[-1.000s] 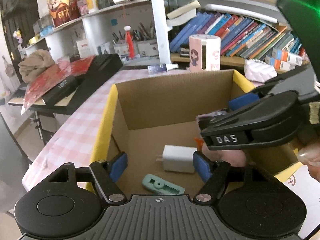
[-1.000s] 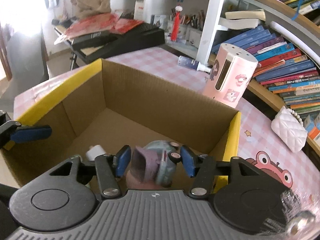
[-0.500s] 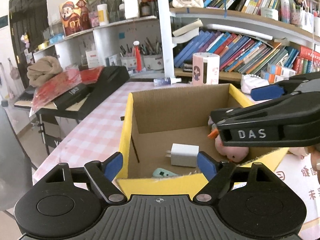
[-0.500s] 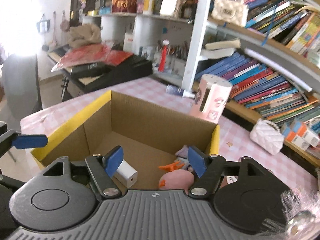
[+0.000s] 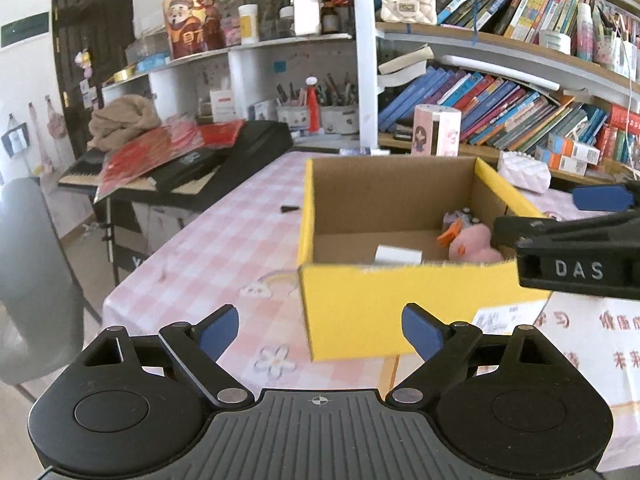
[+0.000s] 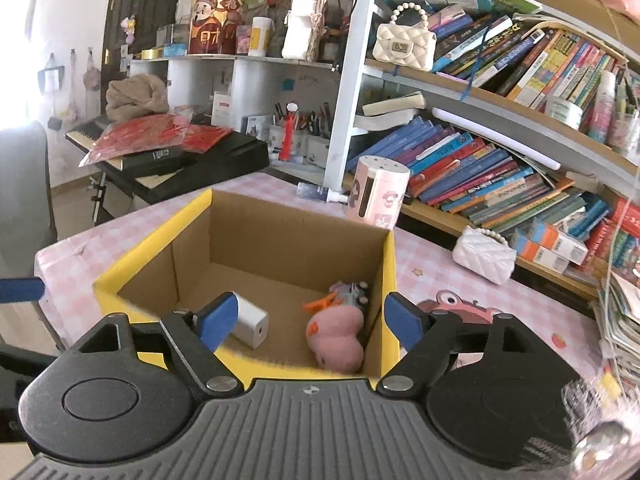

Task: Organize objects
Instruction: 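Move both open tools back toward the pink plush and yellow tape roll, then grasp the pink plush with the left gripper while the right gripper grasps the yellow tape roll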

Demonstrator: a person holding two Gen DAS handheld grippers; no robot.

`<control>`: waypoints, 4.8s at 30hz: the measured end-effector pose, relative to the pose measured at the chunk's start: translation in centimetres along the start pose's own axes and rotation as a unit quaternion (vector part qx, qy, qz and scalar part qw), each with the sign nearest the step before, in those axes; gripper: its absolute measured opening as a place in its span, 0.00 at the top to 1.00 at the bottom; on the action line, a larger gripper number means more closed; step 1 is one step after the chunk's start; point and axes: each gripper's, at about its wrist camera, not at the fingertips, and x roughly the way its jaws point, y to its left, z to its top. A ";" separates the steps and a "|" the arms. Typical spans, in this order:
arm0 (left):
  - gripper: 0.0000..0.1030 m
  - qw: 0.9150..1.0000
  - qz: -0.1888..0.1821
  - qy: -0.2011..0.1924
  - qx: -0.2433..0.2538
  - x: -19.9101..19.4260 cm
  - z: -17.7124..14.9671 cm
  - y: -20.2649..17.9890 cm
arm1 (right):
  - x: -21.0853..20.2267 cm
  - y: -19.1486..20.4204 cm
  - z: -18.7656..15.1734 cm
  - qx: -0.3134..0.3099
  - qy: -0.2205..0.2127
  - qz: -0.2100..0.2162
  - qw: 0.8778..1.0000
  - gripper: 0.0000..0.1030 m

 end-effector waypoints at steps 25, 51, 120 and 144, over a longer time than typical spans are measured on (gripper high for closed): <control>0.08 0.999 0.017 0.049 -0.006 -5.4 -6.7 1.0 | -7.2 4.3 -8.8 0.011 0.074 -0.072 0.995 0.04; 0.08 0.979 -0.140 0.054 0.135 -5.0 -6.8 -11.9 | -13.1 -5.8 -15.7 0.141 0.124 -0.229 0.955 0.03; 0.13 0.984 -0.114 0.139 0.012 16.3 5.0 -34.3 | 6.5 -35.5 -12.7 0.240 0.125 -0.107 0.957 0.48; 0.36 0.981 -0.173 0.087 0.007 7.8 4.2 -29.3 | 3.4 -33.5 -12.4 0.297 0.144 0.033 0.943 0.91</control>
